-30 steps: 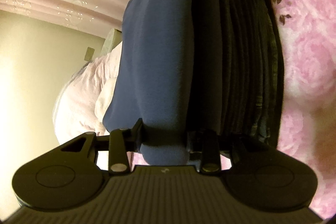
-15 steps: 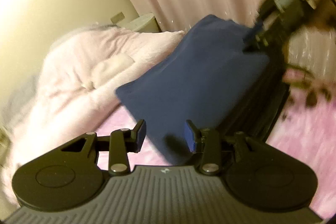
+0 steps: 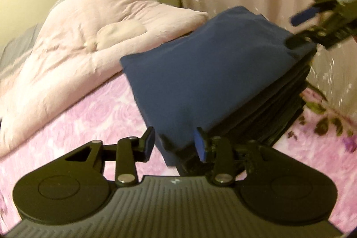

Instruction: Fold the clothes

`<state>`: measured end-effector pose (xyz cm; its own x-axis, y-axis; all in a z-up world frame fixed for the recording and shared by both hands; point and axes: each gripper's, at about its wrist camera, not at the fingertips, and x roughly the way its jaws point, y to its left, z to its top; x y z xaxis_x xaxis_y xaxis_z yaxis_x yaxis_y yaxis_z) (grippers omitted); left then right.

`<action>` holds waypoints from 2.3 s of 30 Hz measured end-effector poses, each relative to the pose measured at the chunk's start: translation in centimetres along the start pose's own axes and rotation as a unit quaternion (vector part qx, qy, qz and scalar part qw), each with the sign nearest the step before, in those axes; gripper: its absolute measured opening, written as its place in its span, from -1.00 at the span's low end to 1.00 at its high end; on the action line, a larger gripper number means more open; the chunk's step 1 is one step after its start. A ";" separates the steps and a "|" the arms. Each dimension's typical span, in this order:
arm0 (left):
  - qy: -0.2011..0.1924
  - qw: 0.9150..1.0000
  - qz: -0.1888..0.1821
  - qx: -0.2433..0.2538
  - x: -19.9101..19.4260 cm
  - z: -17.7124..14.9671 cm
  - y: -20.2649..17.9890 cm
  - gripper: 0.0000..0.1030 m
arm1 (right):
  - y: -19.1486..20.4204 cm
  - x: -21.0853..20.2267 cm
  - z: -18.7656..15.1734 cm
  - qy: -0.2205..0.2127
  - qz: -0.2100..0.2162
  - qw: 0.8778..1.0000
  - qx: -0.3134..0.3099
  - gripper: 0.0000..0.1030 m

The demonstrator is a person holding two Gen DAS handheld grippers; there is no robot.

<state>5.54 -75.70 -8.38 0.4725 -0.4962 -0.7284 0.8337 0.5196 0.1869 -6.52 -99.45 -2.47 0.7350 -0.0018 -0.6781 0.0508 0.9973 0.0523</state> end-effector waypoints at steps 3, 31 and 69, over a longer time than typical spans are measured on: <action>0.017 0.999 0.001 -0.051 -1.6 -1.9 -0.9 -0.13 | 1.6 -2.2 -2.6 0.014 0.007 1.000 0.026 0.41; 0.029 0.979 -0.042 -0.196 -13.9 -7.4 -5.7 0.90 | 13.4 -15.5 -6.7 0.007 -0.128 0.986 0.109 0.83; 0.055 0.972 0.012 -0.228 -17.3 -5.4 -6.4 0.94 | 12.5 -17.3 -5.4 -0.020 -0.127 0.985 0.117 0.83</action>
<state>-9.52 -66.66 -0.55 0.4365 -0.4152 -0.7982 0.5975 0.7971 -0.0878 -22.25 -86.53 6.01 0.7040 -0.2574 -0.6619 0.3884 0.9198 0.0554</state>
